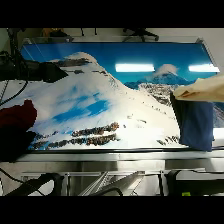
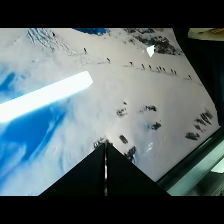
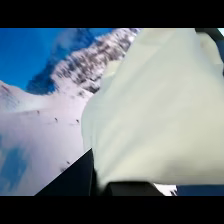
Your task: Fold the shirts.
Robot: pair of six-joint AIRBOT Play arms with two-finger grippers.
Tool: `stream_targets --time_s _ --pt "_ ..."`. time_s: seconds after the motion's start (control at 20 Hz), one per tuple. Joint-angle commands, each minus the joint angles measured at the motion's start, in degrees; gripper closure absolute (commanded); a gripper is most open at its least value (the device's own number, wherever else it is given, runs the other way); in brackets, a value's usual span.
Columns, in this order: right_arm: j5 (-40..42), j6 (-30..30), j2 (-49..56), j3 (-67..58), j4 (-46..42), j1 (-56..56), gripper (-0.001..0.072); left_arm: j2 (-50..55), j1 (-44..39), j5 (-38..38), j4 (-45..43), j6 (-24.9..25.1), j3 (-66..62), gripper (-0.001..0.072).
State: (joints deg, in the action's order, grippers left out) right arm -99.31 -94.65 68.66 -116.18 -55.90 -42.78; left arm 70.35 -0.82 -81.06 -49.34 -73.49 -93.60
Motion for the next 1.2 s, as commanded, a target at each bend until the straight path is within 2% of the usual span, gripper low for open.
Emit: stream_targets --time_s 0.0,0.15,0.45,0.5,0.55,0.6,0.65,0.85,0.95,1.05,1.15 --pt "-6.2 -6.6 -1.6 3.3 -11.1 0.0 0.0692 0.0 0.0 0.0 0.0 0.0 0.0 0.0693" --pt "-6.2 -8.7 -3.5 11.3 -16.2 0.0 0.0692 0.0 0.0 0.0 -0.1 0.0 0.0 0.0693" --pt "-6.2 -8.9 -5.9 30.8 -26.6 0.0 0.0690 0.0 0.0 0.0 -0.1 0.1 0.0 0.0693" --pt "-6.2 -8.9 -5.9 33.1 -28.2 0.0 0.0673 0.0 0.0 0.0 -0.2 0.1 0.0 0.0693" --pt "-6.2 -8.9 -5.9 35.2 -29.5 0.0 0.0534 0.0 0.0 0.0 -0.1 0.5 0.0 0.0694" --pt "-6.2 -8.9 -5.9 37.0 -31.0 0.0 0.0310 0.0 0.0 0.0 -0.1 0.6 0.0 0.0694" --pt "-6.2 -8.9 -5.7 38.1 -32.5 0.0 0.0183 0.0 0.0 0.0 -0.1 0.6 0.0 0.0693" --pt "-5.5 -9.1 -3.9 36.7 -33.1 0.1 0.0188 0.0 0.0 0.0 -0.1 0.6 0.0 0.0693" --pt "-5.0 -9.0 -2.6 33.2 -30.2 0.1 0.0192 0.0 0.0 0.2 -0.2 0.6 0.0 0.0693" --pt "-3.7 -8.6 -2.1 28.8 -25.0 0.1 0.0347 0.0 0.0 0.6 -0.1 0.6 0.0 0.0693" --pt "-1.7 -8.7 -2.3 24.7 -18.0 0.1 0.0370 0.0 0.0 0.7 -0.1 0.6 0.0 0.0693"
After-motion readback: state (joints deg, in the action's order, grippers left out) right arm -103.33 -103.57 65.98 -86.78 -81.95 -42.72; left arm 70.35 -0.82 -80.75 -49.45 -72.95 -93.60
